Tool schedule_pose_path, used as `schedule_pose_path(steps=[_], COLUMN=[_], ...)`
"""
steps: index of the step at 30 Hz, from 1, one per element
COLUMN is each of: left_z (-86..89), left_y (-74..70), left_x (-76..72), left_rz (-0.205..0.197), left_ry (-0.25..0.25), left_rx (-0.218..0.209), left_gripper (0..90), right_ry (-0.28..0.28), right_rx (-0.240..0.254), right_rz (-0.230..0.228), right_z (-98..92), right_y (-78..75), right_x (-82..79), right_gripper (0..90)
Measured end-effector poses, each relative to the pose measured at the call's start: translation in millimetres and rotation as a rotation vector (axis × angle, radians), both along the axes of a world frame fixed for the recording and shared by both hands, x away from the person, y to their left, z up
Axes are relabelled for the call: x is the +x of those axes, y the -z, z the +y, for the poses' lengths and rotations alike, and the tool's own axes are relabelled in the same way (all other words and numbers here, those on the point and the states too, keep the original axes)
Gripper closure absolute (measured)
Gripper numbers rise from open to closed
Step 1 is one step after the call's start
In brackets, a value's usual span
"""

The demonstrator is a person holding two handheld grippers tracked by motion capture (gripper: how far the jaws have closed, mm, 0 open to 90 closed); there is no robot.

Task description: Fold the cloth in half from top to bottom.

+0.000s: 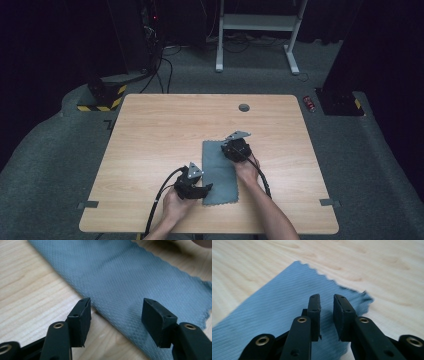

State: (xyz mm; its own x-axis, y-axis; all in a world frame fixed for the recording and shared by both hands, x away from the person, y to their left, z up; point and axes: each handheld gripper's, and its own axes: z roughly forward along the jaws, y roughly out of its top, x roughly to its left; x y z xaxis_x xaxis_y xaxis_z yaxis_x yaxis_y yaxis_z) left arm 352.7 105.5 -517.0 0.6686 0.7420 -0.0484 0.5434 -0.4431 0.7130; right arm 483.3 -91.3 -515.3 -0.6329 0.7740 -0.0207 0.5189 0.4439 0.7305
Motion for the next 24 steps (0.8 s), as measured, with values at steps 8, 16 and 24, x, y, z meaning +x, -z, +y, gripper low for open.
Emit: schedule_pose_path(steps=[8,16,24], left_z=[3.8,7.7,7.1], left_y=[5.4,3.6,4.7], left_x=[-8.7,-14.4,-26.5], left_rz=[-0.053,-0.028,-0.044], left_ry=[0.0,-0.011,-0.006], left_rx=[0.009,0.01,0.014], left_gripper=[40.9,39.0,38.4], right_ry=[0.071,0.016,-0.118], right_rx=[-0.041,0.029,0.031], right_rz=[-0.013,0.019,0.049], right_z=[-11.6,-20.7,-33.3], right_y=[3.9,-14.1,-9.6], right_x=[19.7,-14.0,-98.1], right_gripper=[73.1,69.7,60.5])
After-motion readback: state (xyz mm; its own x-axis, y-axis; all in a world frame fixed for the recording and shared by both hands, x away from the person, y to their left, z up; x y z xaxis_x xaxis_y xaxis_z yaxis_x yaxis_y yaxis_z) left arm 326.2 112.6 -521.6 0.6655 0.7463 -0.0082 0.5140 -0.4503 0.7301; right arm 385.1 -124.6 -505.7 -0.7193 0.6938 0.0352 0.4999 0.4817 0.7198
